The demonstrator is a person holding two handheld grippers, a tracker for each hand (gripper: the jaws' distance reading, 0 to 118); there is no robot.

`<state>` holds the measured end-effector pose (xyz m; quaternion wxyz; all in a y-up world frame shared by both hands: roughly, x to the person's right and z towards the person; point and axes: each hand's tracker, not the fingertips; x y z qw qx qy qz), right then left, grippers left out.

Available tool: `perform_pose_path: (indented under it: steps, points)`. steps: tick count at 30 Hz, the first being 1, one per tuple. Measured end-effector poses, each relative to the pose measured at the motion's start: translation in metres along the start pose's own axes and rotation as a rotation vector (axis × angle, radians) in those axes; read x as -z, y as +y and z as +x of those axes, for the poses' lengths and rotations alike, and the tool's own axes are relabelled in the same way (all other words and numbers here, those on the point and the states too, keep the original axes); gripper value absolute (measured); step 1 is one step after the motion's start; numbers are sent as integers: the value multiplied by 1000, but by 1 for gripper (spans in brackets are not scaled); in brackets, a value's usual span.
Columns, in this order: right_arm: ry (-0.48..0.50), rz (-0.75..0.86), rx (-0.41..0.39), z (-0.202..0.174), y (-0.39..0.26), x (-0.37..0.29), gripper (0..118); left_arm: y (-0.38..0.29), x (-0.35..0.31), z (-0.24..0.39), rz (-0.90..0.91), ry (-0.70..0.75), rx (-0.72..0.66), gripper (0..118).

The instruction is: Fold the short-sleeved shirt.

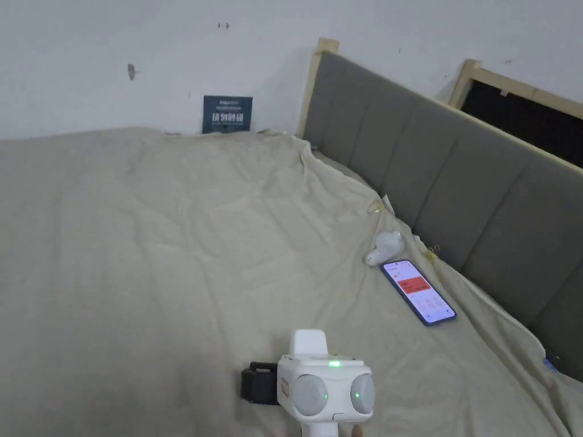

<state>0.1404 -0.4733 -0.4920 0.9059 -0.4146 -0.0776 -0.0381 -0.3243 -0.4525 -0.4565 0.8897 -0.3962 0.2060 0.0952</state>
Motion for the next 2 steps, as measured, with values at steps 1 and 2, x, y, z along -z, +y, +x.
perform_pose_path:
  steps: [1,2]
  points:
    - [4,-7,-1,0,0,2,118,2,0,-3,-19,-18,-11,118]
    - [2,-5,0,0,-1,2,118,2,-2,-4,-16,-20,-13,118]
